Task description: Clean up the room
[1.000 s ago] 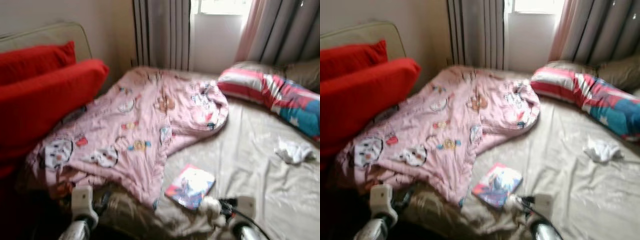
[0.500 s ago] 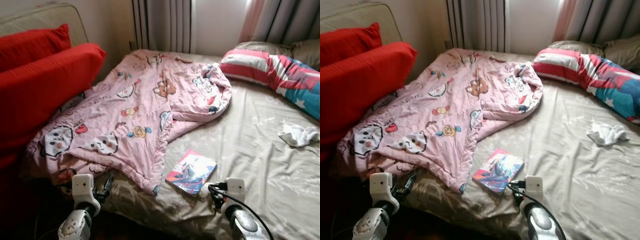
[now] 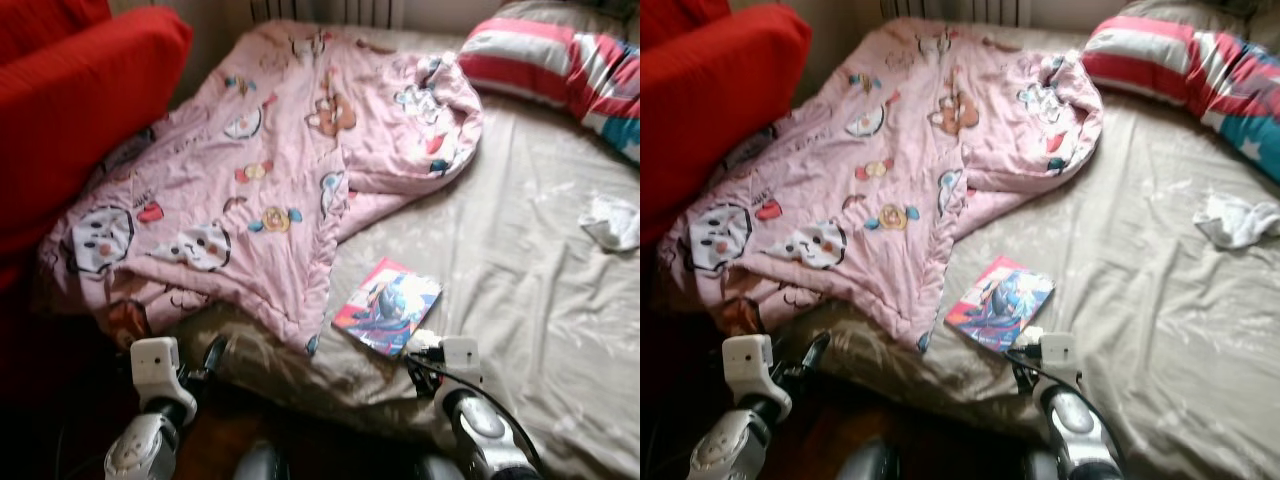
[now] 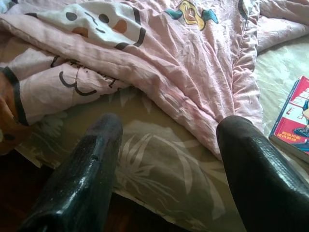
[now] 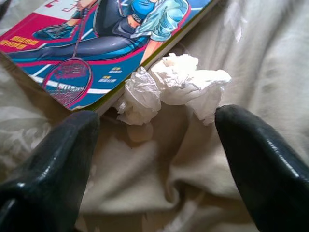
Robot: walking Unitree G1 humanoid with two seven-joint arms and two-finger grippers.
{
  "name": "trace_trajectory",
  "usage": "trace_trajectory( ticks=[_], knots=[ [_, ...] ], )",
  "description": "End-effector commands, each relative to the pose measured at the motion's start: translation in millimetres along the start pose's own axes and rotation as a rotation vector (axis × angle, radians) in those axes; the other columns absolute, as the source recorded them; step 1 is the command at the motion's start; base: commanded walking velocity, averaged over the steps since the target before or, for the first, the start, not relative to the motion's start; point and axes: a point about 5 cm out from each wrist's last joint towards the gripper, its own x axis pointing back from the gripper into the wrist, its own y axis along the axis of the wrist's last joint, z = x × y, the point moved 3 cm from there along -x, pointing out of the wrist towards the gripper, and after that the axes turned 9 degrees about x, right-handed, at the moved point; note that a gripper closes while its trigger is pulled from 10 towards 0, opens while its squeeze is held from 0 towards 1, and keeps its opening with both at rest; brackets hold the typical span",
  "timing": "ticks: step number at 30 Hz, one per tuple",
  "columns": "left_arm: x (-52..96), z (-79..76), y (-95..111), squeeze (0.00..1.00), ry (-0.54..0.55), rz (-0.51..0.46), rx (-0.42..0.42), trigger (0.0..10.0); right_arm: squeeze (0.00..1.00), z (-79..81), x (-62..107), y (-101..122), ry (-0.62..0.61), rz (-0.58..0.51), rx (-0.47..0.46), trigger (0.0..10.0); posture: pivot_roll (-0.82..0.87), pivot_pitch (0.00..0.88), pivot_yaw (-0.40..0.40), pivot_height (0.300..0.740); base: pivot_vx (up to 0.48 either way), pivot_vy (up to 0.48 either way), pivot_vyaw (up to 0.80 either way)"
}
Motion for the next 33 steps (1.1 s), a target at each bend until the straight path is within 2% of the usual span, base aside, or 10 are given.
trace_trajectory(
  ticks=[1, 6, 10, 17, 18, 19, 20, 21, 33],
  knots=[
    [4.2, 0.3, 4.7, 0.00, 0.011, 0.005, 0.003, 10.0, 0.00, -0.1, -1.2, 6.3, -0.015, -0.033, -0.027, 10.0, 0.12, 0.437, 0.071, 0.636, 0.000, 0.000, 0.00],
    [7.6, -4.2, 15.8, 0.00, 0.009, -0.011, 0.008, 10.0, 0.00, -7.2, -4.0, 22.9, -0.058, -0.101, -0.052, 10.0, 0.13, 0.470, 0.074, 0.636, 0.000, 0.000, 0.00],
    [12.3, -6.1, 20.4, 0.00, 0.009, -0.017, 0.009, 10.0, 0.00, -14.6, -6.5, 38.0, -0.094, -0.159, -0.127, 10.0, 0.13, 0.486, 0.077, 0.636, 0.000, 0.000, 0.00],
    [25.7, -4.5, 18.8, 0.00, 0.032, 0.017, 0.008, 10.0, 0.00, -15.6, -8.6, 36.6, -0.103, -0.122, -0.132, 10.0, 0.14, 0.519, 0.078, 0.636, 0.000, 0.000, 0.00],
    [27.1, -4.5, 19.0, 0.00, 0.033, 0.020, 0.007, 10.0, 0.00, -15.0, -8.7, 35.9, -0.102, -0.117, -0.131, 9.6, 0.14, 0.522, 0.077, 0.636, 0.000, 0.000, 0.00],
    [27.1, -4.5, 19.0, 0.00, 0.033, 0.020, 0.007, 10.0, 0.00, -15.0, -8.7, 35.9, -0.102, -0.117, -0.131, 9.6, 0.14, 0.522, 0.077, 0.636, 0.000, 0.000, 0.00],
    [29.1, -4.4, 19.5, 0.00, 0.036, 0.024, 0.004, 10.0, 0.00, -14.2, -8.7, 35.3, -0.100, -0.114, -0.134, 0.7, 0.15, 0.524, 0.076, 0.636, 0.000, 0.000, 0.00],
    [30.8, -4.4, 20.2, 0.00, 0.039, 0.026, 0.003, 10.0, 0.00, -13.4, -8.9, 35.0, -0.095, -0.113, -0.141, 0.0, 0.15, 0.527, 0.075, 0.636, 0.000, 0.000, 0.00],
    [37.9, -2.2, 18.0, 0.00, 0.060, 0.048, -0.004, 10.0, 0.00, -10.6, -8.7, 33.3, -0.087, -0.108, -0.148, 0.0, 0.15, 0.532, 0.071, 0.636, 0.000, 0.000, 0.00]
  ],
)
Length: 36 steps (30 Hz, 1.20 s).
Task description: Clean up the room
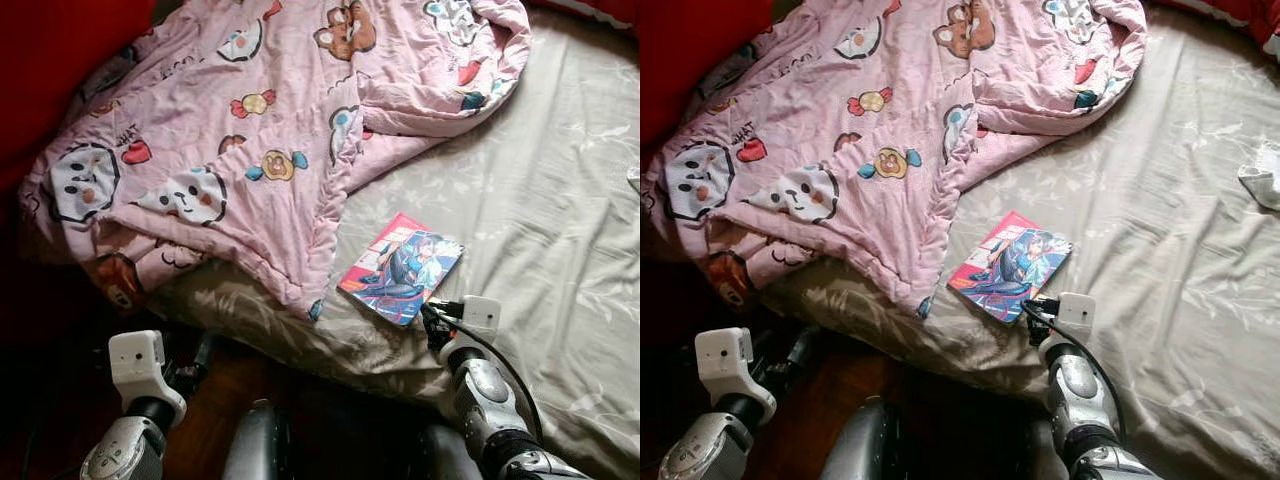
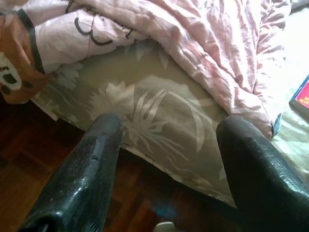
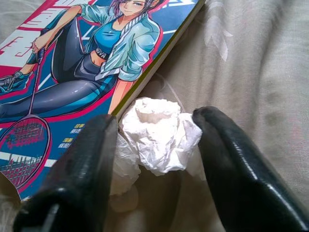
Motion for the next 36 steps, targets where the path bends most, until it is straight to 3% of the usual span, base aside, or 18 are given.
trace_trajectory(
  ticks=[1, 15, 28, 33, 36],
  knots=[
    [7.1, 6.7, -4.5, 0.00, 0.030, 0.026, -0.011, 10.0, 0.00, 0.6, 6.7, -19.1, -0.004, 0.064, -0.022, 0.0, 0.15, 0.532, 0.071, 0.636, 0.000, 0.000, 0.00],
    [10.2, 6.5, -6.7, 0.00, 0.031, 0.042, -0.020, 10.0, 0.00, -4.5, 8.5, -22.0, -0.017, 0.070, -0.016, 0.0, 0.15, 0.541, 0.074, 0.636, 0.000, 0.000, 0.00],
    [11.9, 10.1, -9.3, 0.00, 0.040, 0.050, -0.025, 10.0, 0.00, 0.4, 10.3, -26.1, 0.007, 0.078, -0.023, 0.0, 0.15, 0.529, 0.074, 0.636, 0.000, 0.000, 0.00],
    [8.9, 12.4, -11.9, 0.00, 0.045, 0.052, -0.026, 10.0, 0.00, 3.1, 9.8, -24.9, 0.016, 0.072, -0.020, 0.0, 0.15, 0.508, 0.068, 0.636, 0.000, 0.000, 0.00],
    [2.8, 19.8, -16.0, 0.00, 0.063, 0.052, -0.028, 10.0, 0.00, -3.2, 7.3, -12.4, -0.008, 0.006, -0.038, 0.0, 0.14, 0.458, 0.055, 0.636, 0.000, 0.000, 0.00]
  ],
)
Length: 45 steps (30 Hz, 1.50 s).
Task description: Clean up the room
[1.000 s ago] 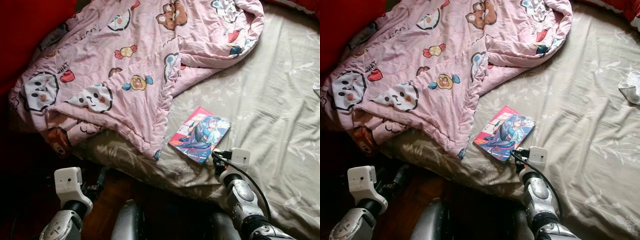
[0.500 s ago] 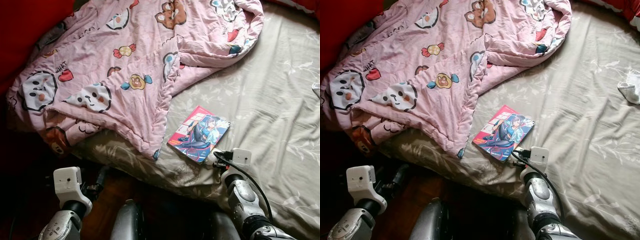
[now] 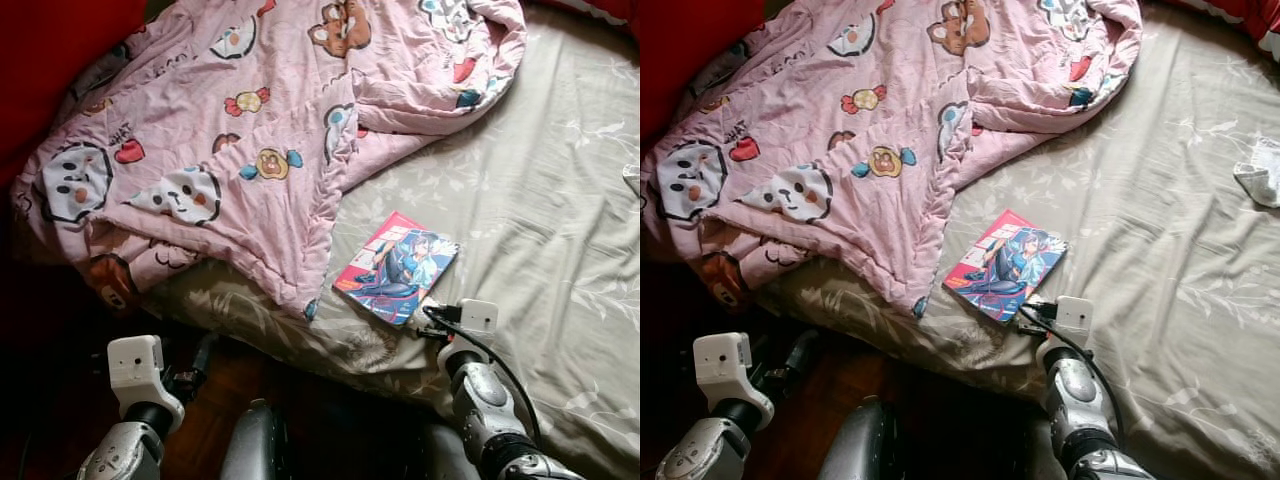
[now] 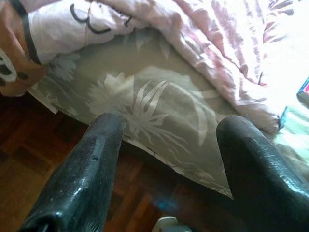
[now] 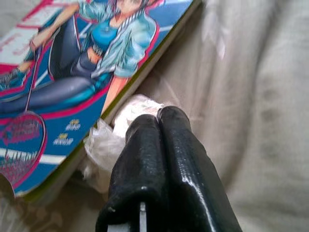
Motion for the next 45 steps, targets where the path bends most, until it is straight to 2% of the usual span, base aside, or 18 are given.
trace_trajectory(
  ticks=[1, 4, 6, 8, 12, 14, 19, 24, 28, 34, 35, 38, 39, 40, 45],
  knots=[
    [6.0, 15.1, -9.6, 0.00, 0.050, 0.036, -0.025, 10.0, 0.00, -5.5, 6.0, -10.3, -0.022, 0.013, -0.024, 0.0, 0.14, 0.458, 0.055, 0.636, 0.000, 0.000, 0.00],
    [-2.7, 20.0, -13.7, 0.00, 0.062, 0.033, -0.023, 10.0, 0.00, -14.1, 7.6, -3.1, -0.033, -0.044, -0.013, 0.0, 0.13, 0.387, 0.038, 0.636, 0.000, 0.000, 0.00],
    [-4.9, 21.0, -15.0, 0.00, 0.064, 0.035, -0.022, 10.0, 0.00, -14.9, 7.7, -2.7, -0.034, -0.048, -0.012, 0.0, 0.12, 0.378, 0.038, 0.636, 0.000, 0.000, 0.00],
    [-7.9, 25.0, -21.5, 0.00, 0.070, 0.042, -0.022, 10.0, 0.00, -23.6, 12.9, -1.3, -0.047, -0.090, -0.003, 0.0, 0.11, 0.337, 0.031, 0.636, 0.000, 0.000, 0.00],
    [-12.0, 29.4, -28.9, 0.00, 0.078, 0.052, -0.020, 10.0, 0.00, -26.6, 17.0, -2.3, -0.050, -0.111, 0.000, 0.0, 0.09, 0.296, 0.027, 0.636, 0.000, 0.000, 0.00],
    [-14.5, 34.2, -36.3, 0.00, 0.092, 0.064, -0.017, 10.0, 0.00, -27.9, 24.3, -2.8, -0.045, -0.149, 0.005, 0.0, 0.07, 0.241, 0.021, 0.636, 0.000, 0.000, 0.00],
    [-25.4, 39.5, -47.1, 0.00, 0.106, 0.078, -0.014, 10.0, 0.00, -23.9, 31.3, 0.5, -0.015, -0.196, 0.013, 0.0, 0.05, 0.182, 0.016, 0.636, 0.000, 0.000, 0.00],
    [-33.9, 40.9, -52.1, 0.00, 0.115, 0.086, -0.011, 10.0, 0.00, -17.2, 30.0, 2.1, 0.030, -0.197, -0.006, 0.0, 0.03, 0.150, 0.011, 0.636, 0.000, 0.000, 0.00],
    [-37.6, 41.5, -53.9, 0.00, 0.114, 0.071, -0.011, 10.0, 0.00, -9.0, 25.0, 5.8, 0.071, -0.184, -0.004, 0.0, 0.04, 0.139, 0.006, 0.636, 0.000, 0.000, 0.00],
    [-37.1, 44.4, -55.7, 0.00, 0.115, 0.064, -0.028, 10.0, 0.00, -5.6, 19.1, 7.2, 0.078, -0.159, -0.018, 0.0, 0.06, 0.132, 0.002, 0.636, 0.000, 0.000, 0.00],
    [-35.7, 46.6, -58.7, 0.00, 0.121, 0.071, -0.031, 10.0, 0.00, -3.5, 17.7, 6.0, 0.083, -0.148, -0.014, 2.0, 0.07, 0.122, -0.001, 0.636, 0.000, 0.000, 0.00],
    [-33.2, 50.3, -66.0, 0.00, 0.133, 0.089, -0.034, 10.0, 0.00, -1.0, 16.5, 3.7, 0.089, -0.130, -0.012, 2.4, 0.07, 0.114, -0.002, 0.636, 0.000, 0.000, 0.00],
    [-32.5, 51.2, -68.3, 0.00, 0.137, 0.094, -0.033, 10.0, 0.00, -0.5, 16.3, 2.7, 0.090, -0.123, -0.010, 4.4, 0.07, 0.105, -0.003, 0.636, 0.000, 0.000, 0.00],
    [-31.5, 52.0, -71.4, 0.00, 0.141, 0.102, -0.034, 10.0, 0.00, -0.1, 15.9, 1.3, 0.090, -0.112, -0.006, 10.0, 0.07, 0.104, -0.004, 0.636, 0.000, 0.000, 0.00],
    [-31.8, 50.1, -75.7, 0.00, 0.134, 0.113, -0.045, 10.0, 0.00, 0.9, 15.4, -1.9, 0.094, -0.092, -0.007, 10.0, 0.07, 0.100, -0.007, 0.636, 0.000, 0.000, 0.00]
  ],
)
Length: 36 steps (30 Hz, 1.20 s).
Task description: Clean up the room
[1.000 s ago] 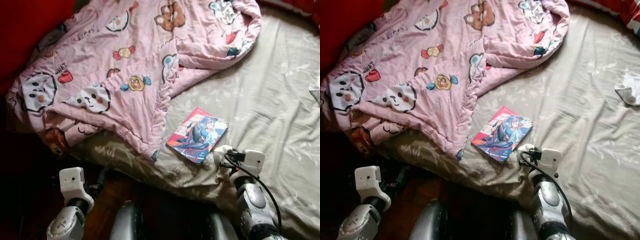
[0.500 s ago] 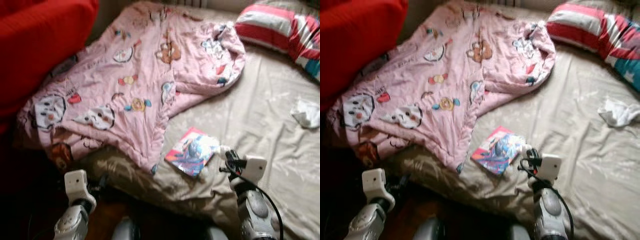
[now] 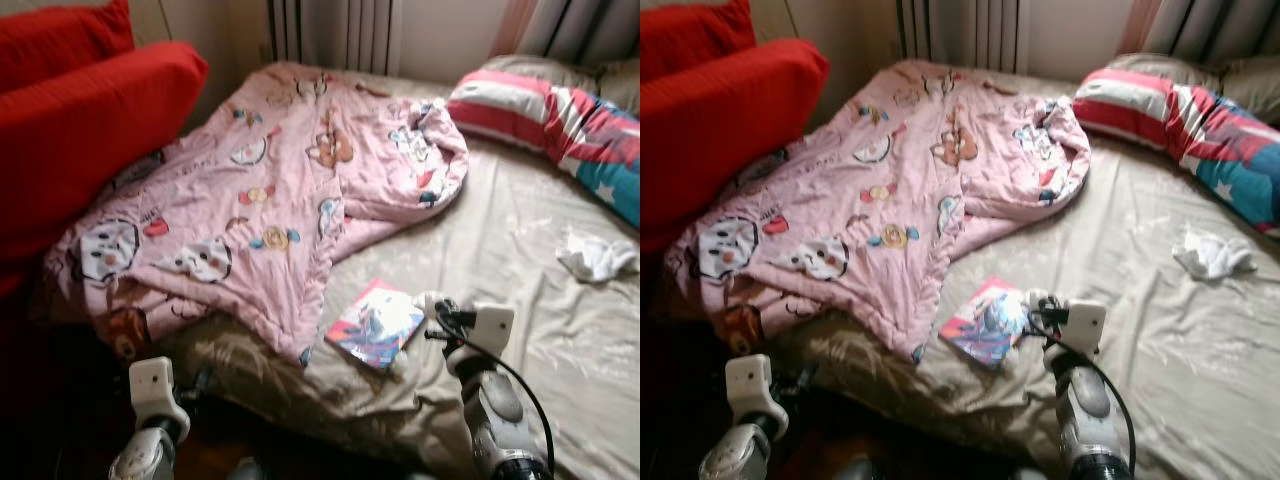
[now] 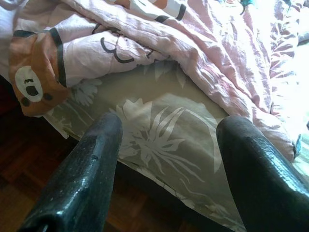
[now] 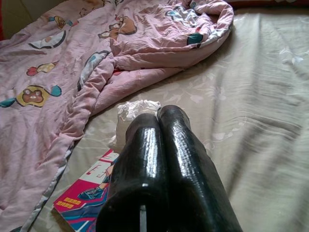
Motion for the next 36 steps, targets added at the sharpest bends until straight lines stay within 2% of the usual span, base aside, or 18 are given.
trace_trajectory(
  ticks=[1, 6, 14, 17, 21, 25, 30, 36],
  knots=[
    [0.7, 2.5, -3.3, 0.00, 0.004, 0.010, -0.025, 10.0, 0.00, 3.1, 1.3, -7.7, 0.012, 0.039, -0.002, 10.0, 0.07, 0.100, -0.008, 0.636, 0.000, 0.000, 0.00],
    [0.5, 1.4, -2.5, 0.00, -0.005, 0.001, -0.033, 10.0, 0.00, 5.6, 5.0, -23.8, 0.036, 0.134, 0.046, 10.0, 0.07, 0.115, -0.004, 0.636, 0.000, 0.000, 0.00],
    [6.1, 5.2, -4.9, 0.00, -0.006, 0.004, -0.045, 10.0, 0.00, 15.0, 7.6, -37.5, 0.061, 0.207, 0.036, 10.0, 0.08, 0.148, 0.006, 0.636, 0.000, 0.000, 0.00],
    [10.4, 4.8, -8.8, 0.00, -0.014, 0.016, -0.047, 10.0, 0.00, 13.7, 13.4, -52.3, 0.056, 0.297, 0.065, 10.0, 0.07, 0.194, 0.016, 0.636, 0.000, 0.000, 0.00],
    [15.2, -0.7, -6.7, 0.00, -0.036, 0.005, -0.052, 10.0, 0.00, 10.0, 15.1, -57.0, 0.033, 0.332, 0.067, 10.0, 0.09, 0.242, 0.021, 0.636, 0.000, 0.000, 0.00],
    [20.9, -6.2, 4.5, 0.00, -0.054, -0.031, -0.054, 10.0, 0.00, 12.1, 15.3, -60.6, 0.044, 0.367, 0.082, 10.0, 0.12, 0.321, 0.025, 0.636, 0.000, 0.000, 0.00],
    [28.6, -8.5, 17.2, 0.00, -0.068, -0.064, -0.060, 10.0, 0.00, 14.4, 12.7, -59.0, 0.051, 0.374, 0.089, 10.0, 0.14, 0.361, 0.030, 0.636, 0.000, 0.000, 0.00],
    [42.5, -11.8, 33.4, 0.00, -0.081, -0.075, -0.080, 10.0, 0.00, 25.5, 7.1, -56.1, 0.123, 0.397, 0.164, 10.0, 0.16, 0.424, 0.044, 0.636, 0.000, 0.000, 0.00]
  ],
)
